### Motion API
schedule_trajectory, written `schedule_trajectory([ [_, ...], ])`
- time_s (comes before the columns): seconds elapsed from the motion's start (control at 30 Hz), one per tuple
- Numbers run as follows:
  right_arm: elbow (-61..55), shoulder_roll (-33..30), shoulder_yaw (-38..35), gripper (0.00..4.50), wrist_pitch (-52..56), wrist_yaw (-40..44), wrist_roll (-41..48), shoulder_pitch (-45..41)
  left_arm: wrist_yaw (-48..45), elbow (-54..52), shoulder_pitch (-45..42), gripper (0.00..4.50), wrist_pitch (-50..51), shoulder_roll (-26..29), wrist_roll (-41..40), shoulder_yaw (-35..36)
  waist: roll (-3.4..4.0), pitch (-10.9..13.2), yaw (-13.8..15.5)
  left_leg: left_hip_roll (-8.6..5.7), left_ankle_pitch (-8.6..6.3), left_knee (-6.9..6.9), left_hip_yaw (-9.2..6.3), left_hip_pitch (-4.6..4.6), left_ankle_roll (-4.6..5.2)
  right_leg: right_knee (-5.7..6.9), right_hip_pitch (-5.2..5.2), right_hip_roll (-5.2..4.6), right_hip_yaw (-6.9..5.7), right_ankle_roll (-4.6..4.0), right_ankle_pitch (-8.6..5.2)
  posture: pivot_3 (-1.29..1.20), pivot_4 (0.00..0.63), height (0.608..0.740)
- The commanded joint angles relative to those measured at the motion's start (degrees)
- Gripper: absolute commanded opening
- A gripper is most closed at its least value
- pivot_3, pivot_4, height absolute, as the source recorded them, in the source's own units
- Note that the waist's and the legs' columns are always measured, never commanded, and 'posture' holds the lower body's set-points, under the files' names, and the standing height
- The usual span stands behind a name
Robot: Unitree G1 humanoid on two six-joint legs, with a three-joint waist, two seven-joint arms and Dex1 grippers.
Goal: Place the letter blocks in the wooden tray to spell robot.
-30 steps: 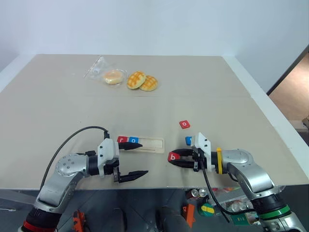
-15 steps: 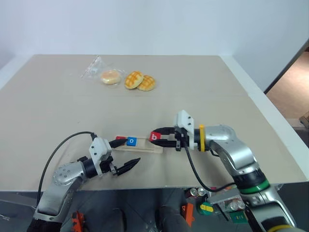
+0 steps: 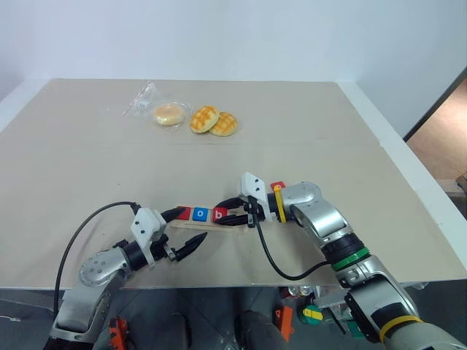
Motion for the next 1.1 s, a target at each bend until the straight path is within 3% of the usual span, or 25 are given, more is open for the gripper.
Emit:
schedule_trajectory([
  [0.03, 1.1, 1.2, 0.1, 1.21, -1.3, 0.8, -0.7, -1.8, 1.1, -3.2, 0.5, 4.50, -0.6, 0.0, 0.0, 0.9, 0.00, 0.0, 0.0, 0.00, 0.00, 0.00, 0.01, 0.00, 0.00, 0.00, 0.00, 0.00, 0.00, -0.01, 0.00, 0.00, 0.150, 0.740],
  [1.1, 8.4, 5.2, -0.9, 1.21, -3.5, -2.0, -3.5, -3.9, 4.1, -8.5, 0.0, 4.50, 3.8, 0.9, -0.2, -0.2, 0.00, 0.0, 0.0, 0.01, 0.00, 0.03, 0.03, 0.02, 0.00, 0.01, 0.00, -0.01, -0.02, -0.06, 0.05, 0.00, 0.150, 0.740],
])
